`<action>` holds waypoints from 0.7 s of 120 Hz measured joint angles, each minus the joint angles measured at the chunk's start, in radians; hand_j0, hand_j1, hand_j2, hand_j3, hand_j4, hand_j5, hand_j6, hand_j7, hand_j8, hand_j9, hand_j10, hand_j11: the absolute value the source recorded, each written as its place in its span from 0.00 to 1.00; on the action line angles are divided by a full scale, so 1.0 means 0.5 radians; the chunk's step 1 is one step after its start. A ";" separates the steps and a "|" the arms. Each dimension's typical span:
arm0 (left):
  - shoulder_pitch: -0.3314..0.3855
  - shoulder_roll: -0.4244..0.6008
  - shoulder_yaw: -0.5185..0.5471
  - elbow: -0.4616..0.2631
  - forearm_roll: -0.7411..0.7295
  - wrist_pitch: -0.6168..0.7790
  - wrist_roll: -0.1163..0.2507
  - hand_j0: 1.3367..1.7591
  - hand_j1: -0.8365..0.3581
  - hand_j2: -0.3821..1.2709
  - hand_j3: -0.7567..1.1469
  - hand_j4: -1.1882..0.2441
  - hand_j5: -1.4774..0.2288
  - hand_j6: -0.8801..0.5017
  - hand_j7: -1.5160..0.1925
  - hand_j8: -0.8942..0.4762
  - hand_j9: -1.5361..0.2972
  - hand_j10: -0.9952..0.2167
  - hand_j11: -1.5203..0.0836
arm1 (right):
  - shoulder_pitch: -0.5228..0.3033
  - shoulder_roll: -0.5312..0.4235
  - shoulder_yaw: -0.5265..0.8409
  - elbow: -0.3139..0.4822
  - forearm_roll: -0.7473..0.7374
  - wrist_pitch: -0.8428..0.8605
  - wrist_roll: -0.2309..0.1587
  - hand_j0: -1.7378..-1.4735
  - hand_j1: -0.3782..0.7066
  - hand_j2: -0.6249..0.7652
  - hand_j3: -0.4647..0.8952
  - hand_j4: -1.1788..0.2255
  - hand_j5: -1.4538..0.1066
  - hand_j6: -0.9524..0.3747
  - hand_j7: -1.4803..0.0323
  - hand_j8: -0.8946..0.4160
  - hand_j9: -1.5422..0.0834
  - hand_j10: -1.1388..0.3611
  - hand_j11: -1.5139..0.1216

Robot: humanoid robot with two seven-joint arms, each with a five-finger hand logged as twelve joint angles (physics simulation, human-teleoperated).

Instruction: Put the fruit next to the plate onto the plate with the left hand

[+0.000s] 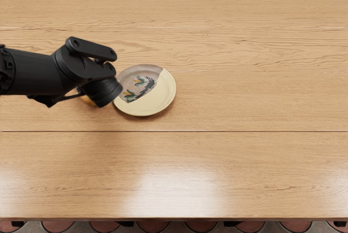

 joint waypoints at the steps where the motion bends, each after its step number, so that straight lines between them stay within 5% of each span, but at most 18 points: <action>1: -0.006 0.000 0.002 -0.007 -0.001 0.000 0.000 0.73 0.42 0.51 0.40 0.25 0.19 0.22 0.23 0.41 0.22 0.47 0.23 | 0.000 0.000 0.000 0.000 0.000 0.000 0.000 0.30 0.07 0.44 0.34 0.81 0.90 0.69 0.95 0.65 0.92 0.73 0.90; 32: -0.162 0.018 0.095 -0.243 -0.033 0.015 -0.001 0.73 0.50 0.41 0.40 0.24 0.18 0.18 0.21 0.37 0.21 0.43 0.22 | 0.000 0.000 0.000 0.000 0.000 0.000 0.000 0.30 0.07 0.44 0.34 0.81 0.90 0.69 0.95 0.65 0.92 0.73 0.90; 57: -0.491 0.032 0.102 -0.475 -0.106 0.020 0.000 0.73 0.42 0.57 0.40 0.24 0.16 0.20 0.20 0.40 0.21 0.48 0.22 | 0.000 0.000 0.000 0.000 0.000 0.000 0.000 0.30 0.07 0.44 0.34 0.81 0.90 0.69 0.95 0.65 0.92 0.73 0.90; 84: -0.632 0.013 -0.027 -0.561 -0.195 0.004 -0.002 0.74 0.44 0.54 0.40 0.25 0.16 0.18 0.19 0.41 0.21 0.47 0.22 | 0.000 0.000 0.000 0.000 0.000 0.000 0.000 0.30 0.07 0.44 0.34 0.81 0.90 0.69 0.95 0.65 0.92 0.73 0.90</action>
